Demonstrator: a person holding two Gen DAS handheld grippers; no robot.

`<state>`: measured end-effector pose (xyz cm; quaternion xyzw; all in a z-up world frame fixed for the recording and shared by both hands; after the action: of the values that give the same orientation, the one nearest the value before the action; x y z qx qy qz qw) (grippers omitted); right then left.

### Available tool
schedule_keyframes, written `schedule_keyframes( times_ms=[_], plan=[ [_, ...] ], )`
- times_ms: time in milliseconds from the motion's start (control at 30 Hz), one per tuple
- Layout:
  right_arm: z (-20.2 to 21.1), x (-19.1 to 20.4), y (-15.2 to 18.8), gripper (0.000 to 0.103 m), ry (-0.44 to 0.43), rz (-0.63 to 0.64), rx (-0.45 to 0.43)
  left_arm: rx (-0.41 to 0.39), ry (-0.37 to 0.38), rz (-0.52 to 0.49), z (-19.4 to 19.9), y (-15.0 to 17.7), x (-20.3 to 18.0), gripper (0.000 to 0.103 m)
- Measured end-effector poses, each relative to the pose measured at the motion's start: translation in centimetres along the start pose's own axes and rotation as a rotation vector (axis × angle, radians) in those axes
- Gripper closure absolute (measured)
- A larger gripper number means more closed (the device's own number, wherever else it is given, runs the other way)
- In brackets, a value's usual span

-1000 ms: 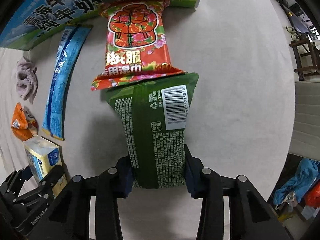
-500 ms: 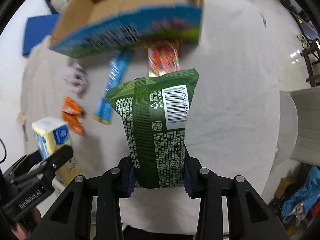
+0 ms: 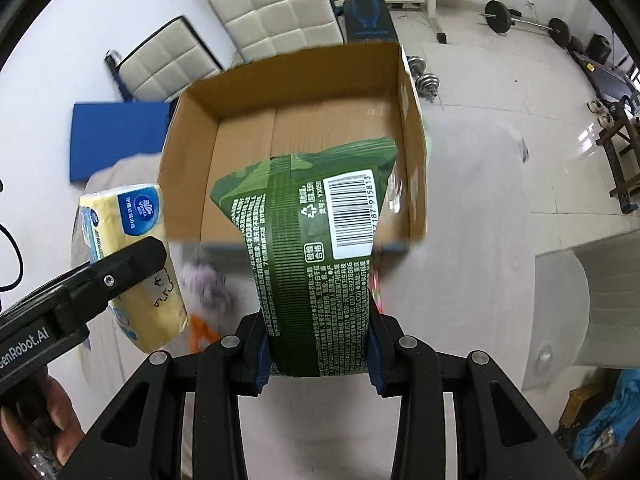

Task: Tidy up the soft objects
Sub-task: 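Carry both packs into the cardboard box and open both tools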

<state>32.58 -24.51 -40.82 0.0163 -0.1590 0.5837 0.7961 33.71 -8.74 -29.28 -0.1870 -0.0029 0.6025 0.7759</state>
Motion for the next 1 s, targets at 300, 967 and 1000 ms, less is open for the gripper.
schedule_keyframes(
  times_ms=[300, 967, 1000],
  plan=[
    [-6.3, 1.8, -9.1, 0.063, 0.055, -0.012, 0.014, 0.089, 0.064, 0.033, -7.1, -7.3, 1.8, 0.037],
    [-18.1, -0.5, -17.1, 0.063, 0.136, -0.024, 0.142, 0.236, 0.179, 0.114, -17.2, -9.7, 2.9, 0.037],
    [-18.1, -0.5, -16.8, 0.063, 0.136, -0.026, 0.146, 0.237, 0.182, 0.116, -17.3, -9.7, 3.0, 0.037]
  ],
)
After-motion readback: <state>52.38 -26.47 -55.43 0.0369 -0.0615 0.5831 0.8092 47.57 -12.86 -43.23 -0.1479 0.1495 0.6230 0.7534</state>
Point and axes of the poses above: each gripper's, at about its wrist camera, not at the fingertips, and z roughly against the way its jaws point, x to its left, y to its underside, the point moved 10 cm from there along -z, roughly the way its jaws point, and after that the axes turned 12 degrees about -z, right-handed, at the moved point
